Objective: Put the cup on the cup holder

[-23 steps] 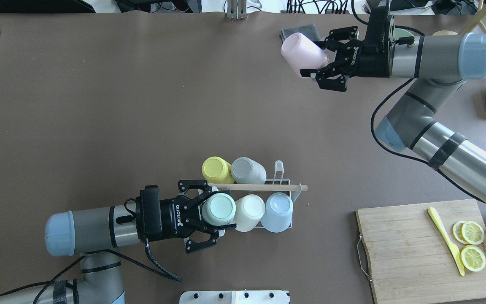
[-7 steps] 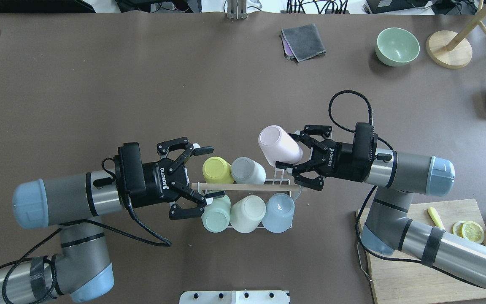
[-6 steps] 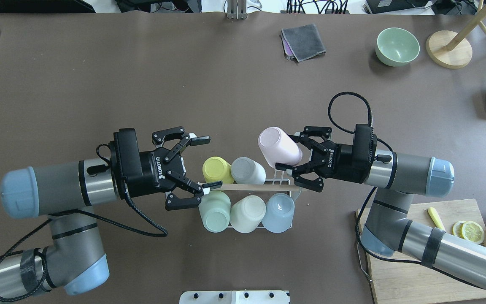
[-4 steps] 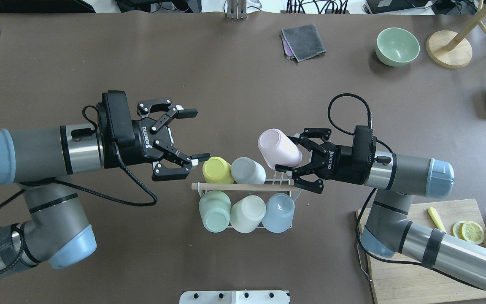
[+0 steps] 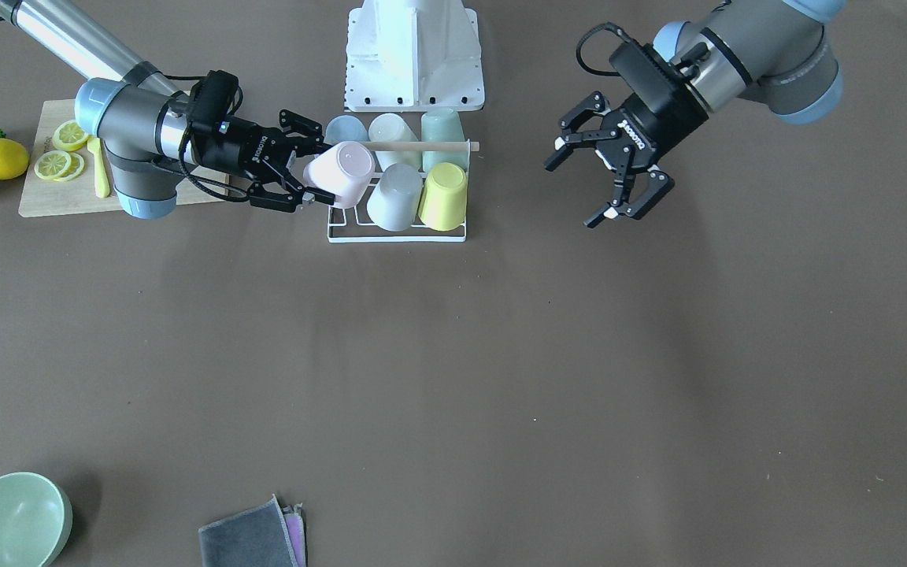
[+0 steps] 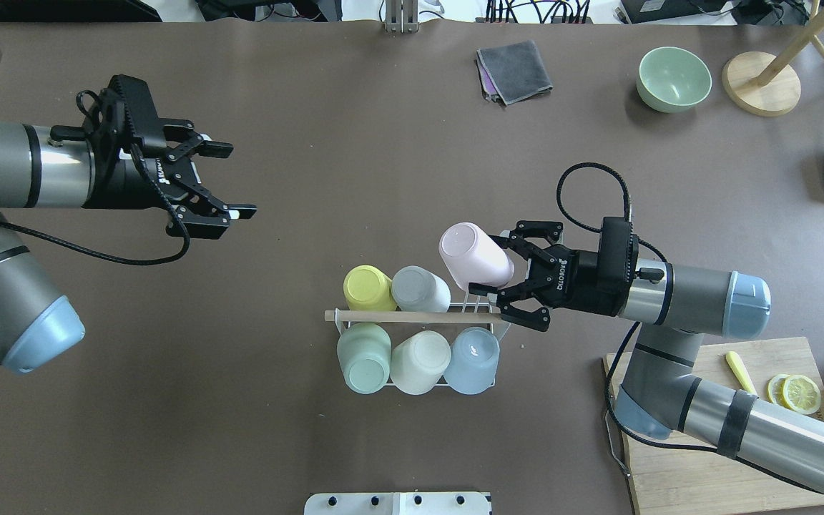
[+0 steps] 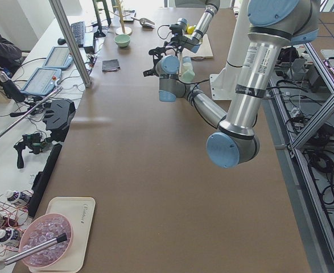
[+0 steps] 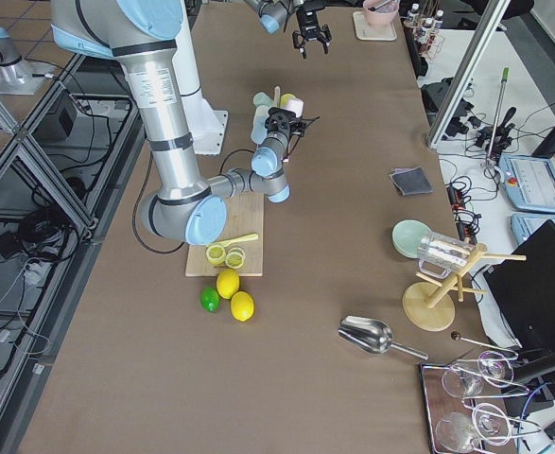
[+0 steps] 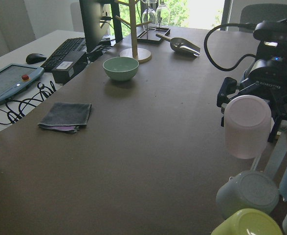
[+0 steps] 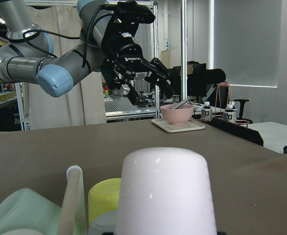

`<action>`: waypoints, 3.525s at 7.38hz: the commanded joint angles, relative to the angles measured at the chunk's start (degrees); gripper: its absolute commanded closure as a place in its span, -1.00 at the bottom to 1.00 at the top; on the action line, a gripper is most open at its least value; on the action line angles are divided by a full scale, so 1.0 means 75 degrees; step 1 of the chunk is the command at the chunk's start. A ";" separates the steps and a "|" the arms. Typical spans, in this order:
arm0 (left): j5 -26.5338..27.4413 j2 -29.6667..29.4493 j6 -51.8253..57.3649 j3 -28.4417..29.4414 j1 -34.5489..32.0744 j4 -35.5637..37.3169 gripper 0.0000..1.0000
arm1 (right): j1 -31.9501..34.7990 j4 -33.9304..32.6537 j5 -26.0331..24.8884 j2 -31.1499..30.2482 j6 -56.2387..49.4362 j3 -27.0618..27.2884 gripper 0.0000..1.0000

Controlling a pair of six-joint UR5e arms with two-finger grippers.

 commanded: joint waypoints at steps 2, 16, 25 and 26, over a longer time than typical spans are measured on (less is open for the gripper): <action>-0.0035 0.1073 0.0029 0.0724 -0.0391 0.0514 -0.98 | -0.0021 0.0016 0.0010 -0.0053 -0.0012 0.0017 0.16; -0.3167 0.2700 0.0017 0.0173 -0.4756 0.7314 -0.98 | 0.3303 -0.2288 0.5313 -0.1140 0.0128 0.0228 -1.00; -0.3141 0.3150 0.0580 0.0127 -0.5642 0.7126 -0.98 | 0.7240 -1.0157 0.5988 -0.2127 0.0410 0.0357 -1.00; -0.3141 0.3150 0.0580 0.0139 -0.5642 0.7126 -0.98 | 0.7406 -1.1026 0.5604 -0.2162 0.0398 0.0601 -1.00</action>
